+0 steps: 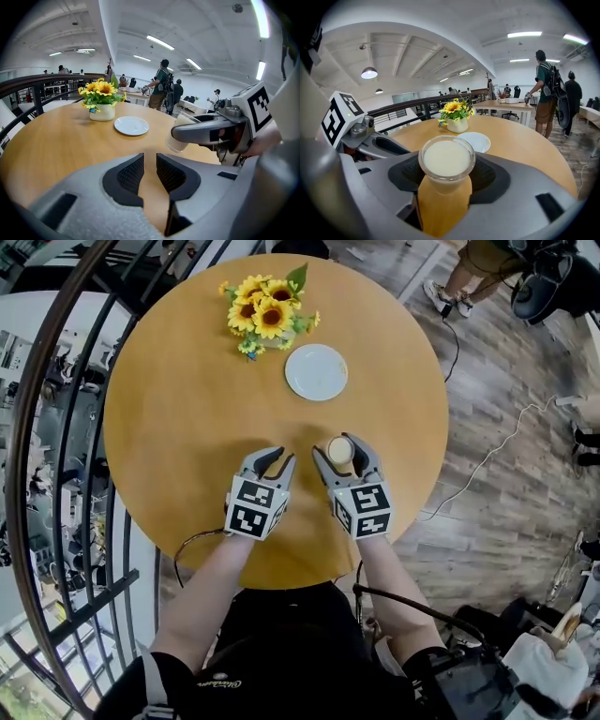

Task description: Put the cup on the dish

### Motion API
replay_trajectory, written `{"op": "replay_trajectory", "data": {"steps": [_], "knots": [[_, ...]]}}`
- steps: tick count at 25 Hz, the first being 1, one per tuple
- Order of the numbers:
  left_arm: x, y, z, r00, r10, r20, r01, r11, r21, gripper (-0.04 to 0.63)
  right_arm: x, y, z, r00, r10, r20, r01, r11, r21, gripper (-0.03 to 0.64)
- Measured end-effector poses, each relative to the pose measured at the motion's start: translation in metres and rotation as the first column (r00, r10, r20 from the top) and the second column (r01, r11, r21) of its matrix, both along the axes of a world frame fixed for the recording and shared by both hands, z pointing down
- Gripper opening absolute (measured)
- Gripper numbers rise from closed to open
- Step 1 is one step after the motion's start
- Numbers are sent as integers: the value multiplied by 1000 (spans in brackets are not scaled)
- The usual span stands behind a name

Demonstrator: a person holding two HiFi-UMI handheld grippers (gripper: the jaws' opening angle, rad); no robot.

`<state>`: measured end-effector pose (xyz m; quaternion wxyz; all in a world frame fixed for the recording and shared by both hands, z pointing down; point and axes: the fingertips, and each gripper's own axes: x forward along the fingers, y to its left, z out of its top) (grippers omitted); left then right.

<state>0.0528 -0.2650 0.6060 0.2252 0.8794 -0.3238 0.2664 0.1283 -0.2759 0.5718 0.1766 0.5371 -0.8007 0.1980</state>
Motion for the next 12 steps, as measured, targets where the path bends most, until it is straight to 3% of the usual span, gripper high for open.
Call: {"op": "replay_trajectory", "data": {"steps": [7,12], "knots": [[2,-14,3,1000,-28,-9,28,1000,-8,84,11,-89,-10,998,-11,-54,16,997,77,259],[-4,-19,5,999,-44,1,44,999,-17,84,8,-148,-3,994,-33,-107,41,996,76,259]]}}
